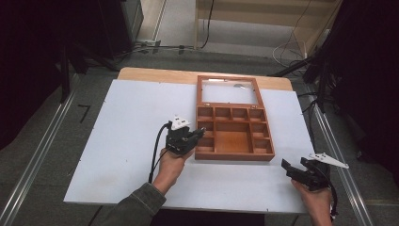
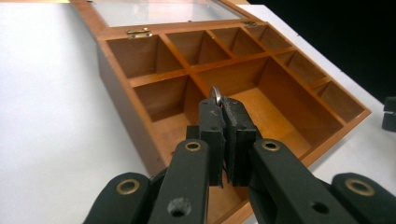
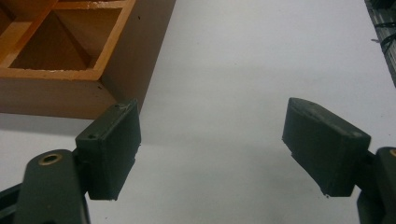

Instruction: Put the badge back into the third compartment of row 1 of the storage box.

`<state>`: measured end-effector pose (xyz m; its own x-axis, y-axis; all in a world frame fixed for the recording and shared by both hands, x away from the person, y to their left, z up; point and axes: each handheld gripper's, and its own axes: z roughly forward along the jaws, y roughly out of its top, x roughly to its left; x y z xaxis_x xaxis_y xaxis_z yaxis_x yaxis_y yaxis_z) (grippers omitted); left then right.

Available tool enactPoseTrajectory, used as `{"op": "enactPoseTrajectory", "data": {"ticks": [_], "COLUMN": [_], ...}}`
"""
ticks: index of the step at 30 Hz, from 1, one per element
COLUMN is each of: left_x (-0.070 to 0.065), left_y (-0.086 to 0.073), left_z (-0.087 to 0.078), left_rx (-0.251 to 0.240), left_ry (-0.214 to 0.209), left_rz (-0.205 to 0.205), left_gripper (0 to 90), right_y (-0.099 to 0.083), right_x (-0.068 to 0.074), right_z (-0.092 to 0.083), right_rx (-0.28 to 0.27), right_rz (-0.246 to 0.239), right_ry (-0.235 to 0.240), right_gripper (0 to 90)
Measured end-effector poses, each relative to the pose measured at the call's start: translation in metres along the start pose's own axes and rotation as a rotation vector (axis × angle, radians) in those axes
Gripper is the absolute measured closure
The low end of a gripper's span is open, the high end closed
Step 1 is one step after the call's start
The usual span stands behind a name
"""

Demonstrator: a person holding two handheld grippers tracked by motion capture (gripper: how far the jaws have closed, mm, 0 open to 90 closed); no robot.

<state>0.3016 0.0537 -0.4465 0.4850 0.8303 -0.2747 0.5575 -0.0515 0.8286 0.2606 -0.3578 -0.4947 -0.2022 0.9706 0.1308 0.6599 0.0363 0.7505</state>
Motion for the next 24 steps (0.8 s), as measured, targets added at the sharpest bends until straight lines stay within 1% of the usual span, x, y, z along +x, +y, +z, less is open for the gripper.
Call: {"op": "enactPoseTrajectory", "data": {"ticks": [6, 12, 19, 24], "left_x": [-0.008, -0.012, -0.014, -0.018], "left_y": [0.006, 0.009, 0.011, 0.017], "left_z": [0.007, 0.015, 0.025, 0.031], "left_rx": [0.001, 0.002, 0.015, 0.014], "left_ry": [-0.008, -0.006, -0.004, -0.005], "left_rz": [0.012, 0.016, 0.021, 0.029], "left_gripper": [88.1, 88.1, 88.1, 88.1], "right_y": [0.000, 0.000, 0.000, 0.000], "right_x": [0.000, 0.000, 0.000, 0.000], "right_z": [0.000, 0.000, 0.000, -0.001], "right_rx": [-0.001, -0.001, -0.001, -0.001], "right_rz": [0.001, 0.002, 0.001, 0.004], "right_ry": [0.001, 0.001, 0.002, -0.001], "right_gripper": [17.6, 17.6, 17.6, 17.6]}}
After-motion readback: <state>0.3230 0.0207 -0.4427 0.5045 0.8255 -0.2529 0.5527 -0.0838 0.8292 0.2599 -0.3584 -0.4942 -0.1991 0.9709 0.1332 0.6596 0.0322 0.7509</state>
